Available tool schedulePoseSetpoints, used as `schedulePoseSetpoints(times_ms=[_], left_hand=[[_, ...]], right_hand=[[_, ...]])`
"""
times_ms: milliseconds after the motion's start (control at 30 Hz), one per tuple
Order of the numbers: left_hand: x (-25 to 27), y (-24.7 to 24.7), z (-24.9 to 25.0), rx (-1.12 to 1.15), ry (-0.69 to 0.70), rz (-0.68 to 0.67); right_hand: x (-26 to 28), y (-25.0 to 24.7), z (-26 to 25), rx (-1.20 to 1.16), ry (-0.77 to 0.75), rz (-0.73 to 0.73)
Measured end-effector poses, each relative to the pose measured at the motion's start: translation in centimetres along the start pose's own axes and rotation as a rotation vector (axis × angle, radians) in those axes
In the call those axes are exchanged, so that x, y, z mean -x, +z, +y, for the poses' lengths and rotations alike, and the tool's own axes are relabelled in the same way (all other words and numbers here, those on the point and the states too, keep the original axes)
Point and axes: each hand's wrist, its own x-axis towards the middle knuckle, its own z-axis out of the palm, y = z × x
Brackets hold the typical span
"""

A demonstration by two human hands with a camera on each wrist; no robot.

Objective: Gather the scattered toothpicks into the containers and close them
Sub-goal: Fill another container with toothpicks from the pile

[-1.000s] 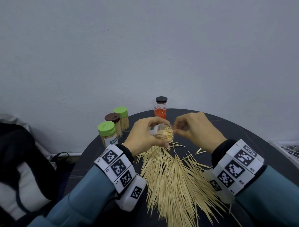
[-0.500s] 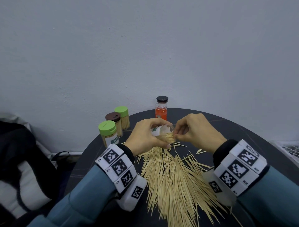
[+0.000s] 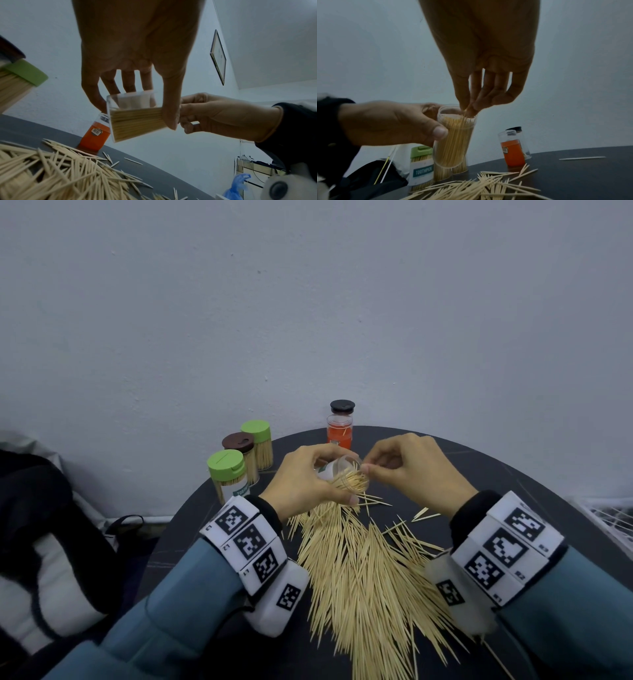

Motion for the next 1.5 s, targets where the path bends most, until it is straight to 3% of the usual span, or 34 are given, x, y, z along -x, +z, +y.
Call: schedulePoseSetpoints(times_ms=[100,300,400,700,1133,1500], left_hand=[[0.0,-0.1,0.0,0.024,-0.004,0.006],[-0.2,-0.5,-0.2,0.037,-0.029,0.005],[-0.2,-0.4,-0.2,0.044,-0.041,0.001],[-0.5,-0.4,-0.5,0.06,-0.041,0.021],[-0.3,-0.5,-0.2,0.062,-0.052,0.014],[-0.2,-0.5,-0.1,0.081,-0.07,-0.003]], right_hand=[[0.3,-0.4,-0.1,0.041,0.112,-0.009],[1.7,0.2,-0.6,0.317,0.47,-0.482],[2.3,1.5,-1.1,0.35,0.538,-0.584],[2.1,3.6,-2.8,0.502,0.552,-0.645],[1.4,3.2,-3.3,0.405,0.542,-0.598],[0.3,0.5,0.0,0.193,0.607,-0.604]])
